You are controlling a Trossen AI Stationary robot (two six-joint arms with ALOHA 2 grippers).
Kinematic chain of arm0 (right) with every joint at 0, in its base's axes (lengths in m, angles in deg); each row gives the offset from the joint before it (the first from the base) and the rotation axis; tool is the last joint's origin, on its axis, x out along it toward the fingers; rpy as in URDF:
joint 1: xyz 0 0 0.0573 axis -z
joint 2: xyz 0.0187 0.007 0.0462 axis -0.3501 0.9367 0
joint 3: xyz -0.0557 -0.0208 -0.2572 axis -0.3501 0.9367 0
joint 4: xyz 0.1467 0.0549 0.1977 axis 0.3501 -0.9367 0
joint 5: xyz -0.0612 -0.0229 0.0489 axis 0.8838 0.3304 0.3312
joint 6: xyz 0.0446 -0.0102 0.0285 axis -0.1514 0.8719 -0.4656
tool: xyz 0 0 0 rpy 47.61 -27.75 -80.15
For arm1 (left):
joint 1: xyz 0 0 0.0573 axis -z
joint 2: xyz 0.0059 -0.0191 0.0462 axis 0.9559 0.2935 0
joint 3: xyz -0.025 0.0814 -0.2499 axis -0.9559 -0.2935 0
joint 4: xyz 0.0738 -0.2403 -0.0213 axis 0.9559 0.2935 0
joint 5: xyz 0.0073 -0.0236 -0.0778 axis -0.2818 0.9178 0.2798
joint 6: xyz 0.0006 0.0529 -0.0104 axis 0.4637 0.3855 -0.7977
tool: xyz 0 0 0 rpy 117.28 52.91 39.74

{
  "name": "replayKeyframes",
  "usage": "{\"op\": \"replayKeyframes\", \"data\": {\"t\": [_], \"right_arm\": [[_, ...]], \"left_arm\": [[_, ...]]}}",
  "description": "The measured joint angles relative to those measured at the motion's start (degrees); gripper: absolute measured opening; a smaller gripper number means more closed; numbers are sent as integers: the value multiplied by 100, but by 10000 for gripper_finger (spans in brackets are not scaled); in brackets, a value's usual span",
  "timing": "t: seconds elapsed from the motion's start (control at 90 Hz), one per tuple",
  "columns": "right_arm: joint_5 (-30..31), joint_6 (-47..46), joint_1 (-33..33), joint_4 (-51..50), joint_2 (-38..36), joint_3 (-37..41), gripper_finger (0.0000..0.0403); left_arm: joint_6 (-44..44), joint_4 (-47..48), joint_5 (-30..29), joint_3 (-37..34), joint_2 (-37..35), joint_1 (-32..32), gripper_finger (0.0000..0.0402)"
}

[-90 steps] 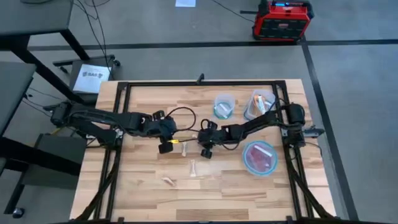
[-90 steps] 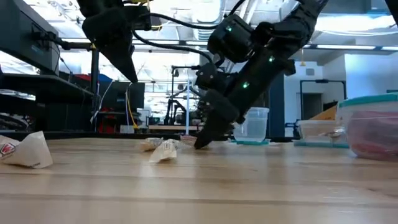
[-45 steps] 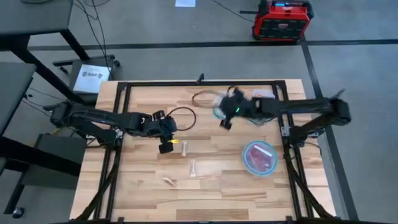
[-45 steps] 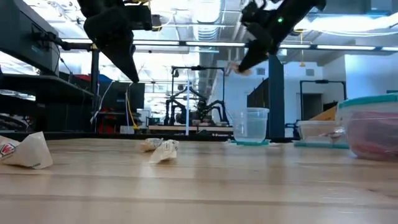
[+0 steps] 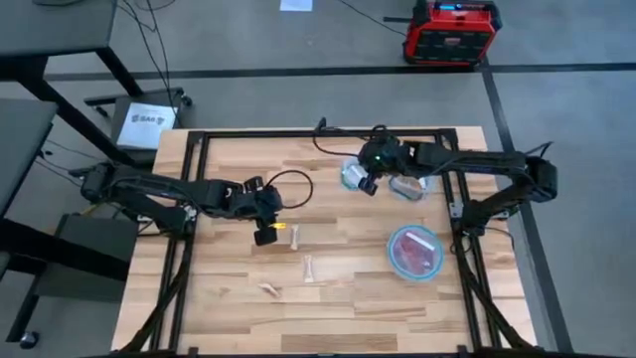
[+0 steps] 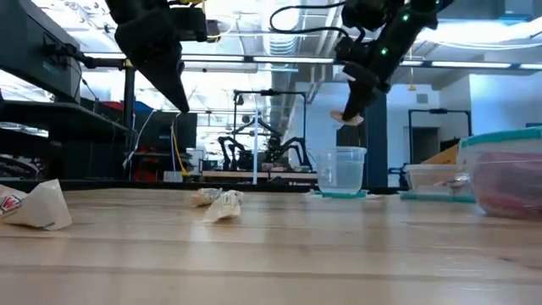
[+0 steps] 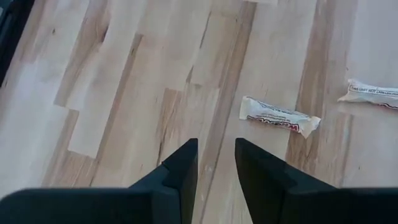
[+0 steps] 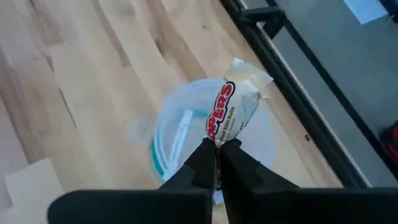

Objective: Sort candy
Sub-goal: Put the white candy into the small round transparent bin

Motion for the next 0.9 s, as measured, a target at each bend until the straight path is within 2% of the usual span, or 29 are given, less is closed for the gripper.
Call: {"op": "replayKeyframes", "data": {"t": [0.211,0.356,0.467,0.667,0.9], "right_arm": [[-89,-203,146,91,-7,-2,108],[-121,-186,104,-22,-211,-2,182],[-235,-241,-65,-43,-542,-2,220],[-284,-256,-791,-43,-1152,-2,239],[-147,-557,-1551,24,-1154,-2,233]], "left_arm": [[-75,-9,0,0,0,0,93],[-478,-203,2,0,40,0,93],[-993,-537,66,0,44,-2,93],[-1529,-692,416,2,229,50,117],[-2081,-940,784,103,1303,146,176]]}}
